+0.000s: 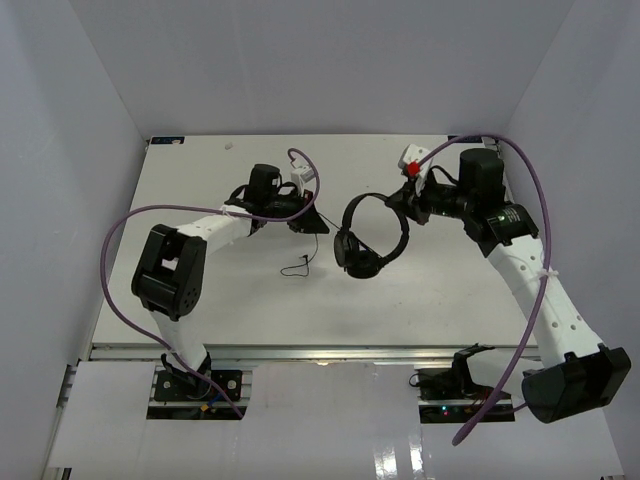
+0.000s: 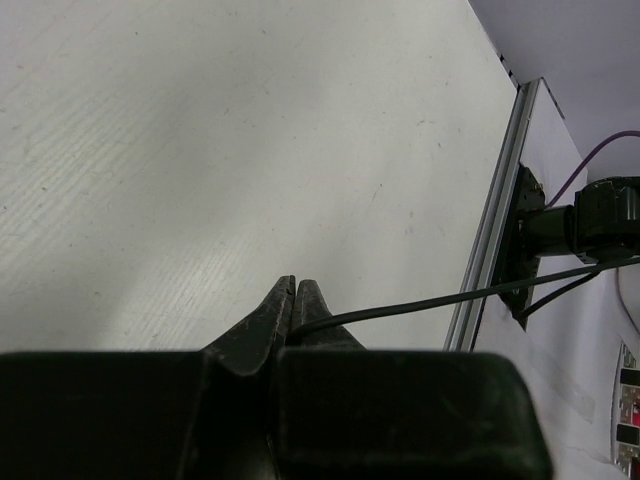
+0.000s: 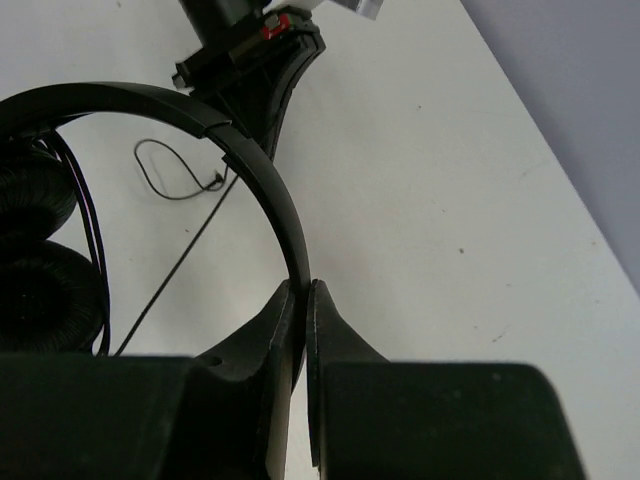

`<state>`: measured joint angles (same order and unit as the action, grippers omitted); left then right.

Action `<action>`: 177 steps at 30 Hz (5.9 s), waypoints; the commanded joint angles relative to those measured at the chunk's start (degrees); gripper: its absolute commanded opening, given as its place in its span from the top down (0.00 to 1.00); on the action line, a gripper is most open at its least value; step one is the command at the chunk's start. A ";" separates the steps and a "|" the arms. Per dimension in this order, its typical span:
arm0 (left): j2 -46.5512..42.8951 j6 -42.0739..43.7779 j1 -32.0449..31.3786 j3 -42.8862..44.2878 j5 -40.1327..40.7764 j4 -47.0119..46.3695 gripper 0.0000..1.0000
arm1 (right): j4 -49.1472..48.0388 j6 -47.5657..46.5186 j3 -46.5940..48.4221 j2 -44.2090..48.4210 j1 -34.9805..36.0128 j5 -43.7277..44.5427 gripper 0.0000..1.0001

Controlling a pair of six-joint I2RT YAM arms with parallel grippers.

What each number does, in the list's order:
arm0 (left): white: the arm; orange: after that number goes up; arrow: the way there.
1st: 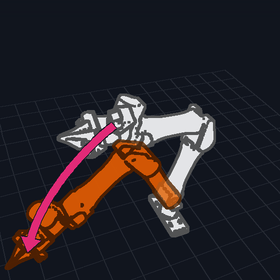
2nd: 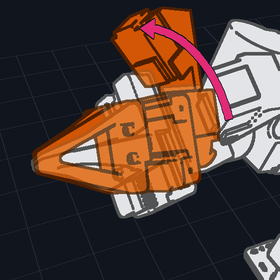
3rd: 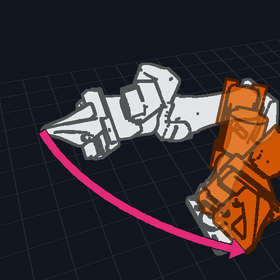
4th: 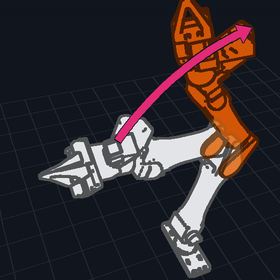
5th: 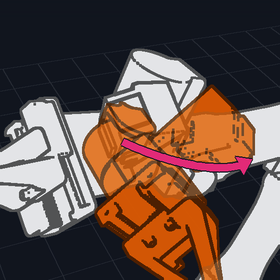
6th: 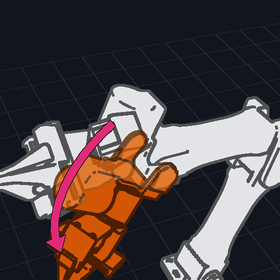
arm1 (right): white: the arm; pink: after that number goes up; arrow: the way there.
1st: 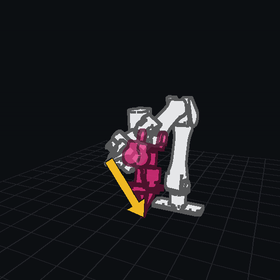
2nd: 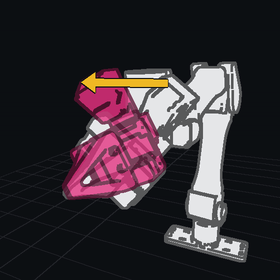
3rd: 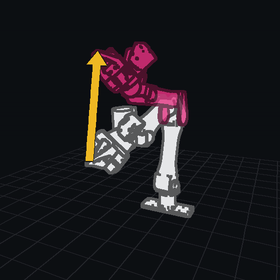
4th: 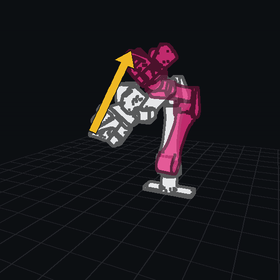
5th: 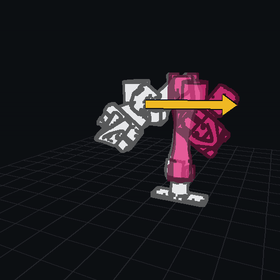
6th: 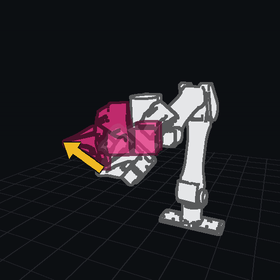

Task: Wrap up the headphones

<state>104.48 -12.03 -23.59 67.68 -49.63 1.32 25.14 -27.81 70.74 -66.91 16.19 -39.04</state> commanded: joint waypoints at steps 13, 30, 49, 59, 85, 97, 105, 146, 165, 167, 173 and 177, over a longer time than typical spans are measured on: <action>-12.98 7.24 1.88 5.40 2.88 15.47 1.00 | -8.98 -15.32 -13.51 -0.54 8.66 33.67 0.92; -10.79 -8.52 -0.29 15.45 -9.95 14.37 0.97 | -31.71 -9.28 -14.65 -7.72 18.61 62.55 0.92; -13.20 -28.02 -14.46 1.15 -1.55 -7.67 0.82 | -28.78 13.47 0.77 -19.50 13.48 63.74 0.92; -12.20 -23.16 -17.66 -2.37 8.52 -8.21 0.77 | -20.22 21.94 7.29 -20.72 11.39 55.14 0.92; -13.68 -16.48 -21.59 -17.59 26.82 -27.09 0.87 | -8.96 44.70 16.67 -21.04 -1.94 21.49 0.92; -14.94 -13.04 -21.74 -18.07 31.99 -28.85 0.83 | -7.83 44.34 12.68 -17.89 -2.30 11.23 0.92; -18.33 -2.80 -21.25 -18.98 35.64 -24.03 0.88 | -6.61 36.58 10.57 -13.81 -4.13 2.38 0.92; -3.73 24.95 -7.86 -7.09 30.28 -9.13 0.82 | 5.09 -7.16 6.98 -22.87 7.28 23.68 0.92; 7.74 27.72 -0.99 5.31 26.81 -4.02 0.70 | 4.62 -3.58 19.77 -43.53 8.26 31.59 0.92; 8.58 27.53 -0.77 6.47 26.55 -3.42 0.69 | 4.91 -2.74 21.10 -44.76 8.33 32.20 0.92; 9.87 26.51 -0.19 10.02 25.55 -1.67 0.70 | 5.75 -1.16 24.50 -48.15 8.89 35.00 0.92; 9.38 25.25 -0.05 12.09 22.99 -0.88 0.72 | 5.90 -0.38 25.99 -49.54 9.46 36.68 0.92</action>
<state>115.11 14.38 -24.08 76.26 -22.81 -0.97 30.42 -29.98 92.78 -115.60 24.88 -4.65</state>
